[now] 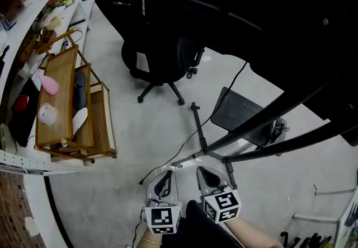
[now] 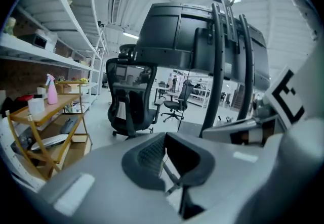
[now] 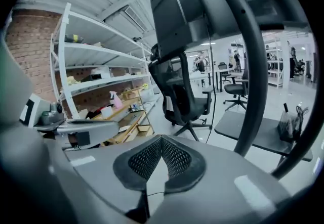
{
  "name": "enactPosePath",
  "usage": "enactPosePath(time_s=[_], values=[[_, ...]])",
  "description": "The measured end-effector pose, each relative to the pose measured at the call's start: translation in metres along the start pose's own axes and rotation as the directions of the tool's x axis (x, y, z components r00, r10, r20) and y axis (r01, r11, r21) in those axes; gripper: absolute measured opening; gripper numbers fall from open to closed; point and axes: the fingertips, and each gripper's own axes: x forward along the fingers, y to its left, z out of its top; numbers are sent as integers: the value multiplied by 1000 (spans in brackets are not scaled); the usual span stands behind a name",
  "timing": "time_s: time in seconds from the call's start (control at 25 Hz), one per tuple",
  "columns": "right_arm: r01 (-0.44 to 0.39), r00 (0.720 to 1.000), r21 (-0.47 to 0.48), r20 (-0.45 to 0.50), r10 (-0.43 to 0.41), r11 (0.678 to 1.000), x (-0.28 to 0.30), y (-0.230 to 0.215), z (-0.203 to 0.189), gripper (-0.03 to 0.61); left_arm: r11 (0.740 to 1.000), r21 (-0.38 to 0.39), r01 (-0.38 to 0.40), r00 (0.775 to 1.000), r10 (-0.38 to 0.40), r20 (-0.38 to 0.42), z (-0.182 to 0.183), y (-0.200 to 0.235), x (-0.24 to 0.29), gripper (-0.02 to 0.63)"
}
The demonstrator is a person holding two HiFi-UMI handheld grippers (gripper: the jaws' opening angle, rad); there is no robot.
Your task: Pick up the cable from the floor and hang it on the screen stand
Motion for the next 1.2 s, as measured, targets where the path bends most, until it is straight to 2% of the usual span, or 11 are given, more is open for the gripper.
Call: enactPosePath(time_s=[0.12,0.24,0.32,0.56,0.76,0.96,1.0,1.08,1.2], values=[[32,998,48,-49,-29,998,60,-30,-21,-2,999,28,42,998,-41,-42,-29,13,55,8],[67,993,69,-106,-59,995,124,-67,-56,-1,998,45,52,995,-48,-88,-72,29,110,8],[90,986,80,-150,-77,993,162,-89,-92,49,998,21,58,991,-55,-124,-107,38,141,8],[199,955,141,-248,-160,970,258,-159,-201,63,995,-23,94,984,-96,-152,-201,58,226,8],[196,946,137,-286,-150,971,326,-188,-273,87,995,-67,76,979,-87,-184,-270,76,283,8],[199,923,94,-352,-155,975,364,-188,-327,91,991,-133,24,969,-55,-240,-331,93,286,8],[208,918,89,-360,-163,974,368,-191,-332,89,990,-136,19,967,-53,-248,-337,93,286,8],[217,914,74,-367,-175,973,372,-196,-336,25,991,-131,10,963,-45,-264,-344,94,285,8],[177,919,69,-368,-140,982,370,-186,-336,24,994,-110,11,960,-41,-277,-344,94,281,8]])
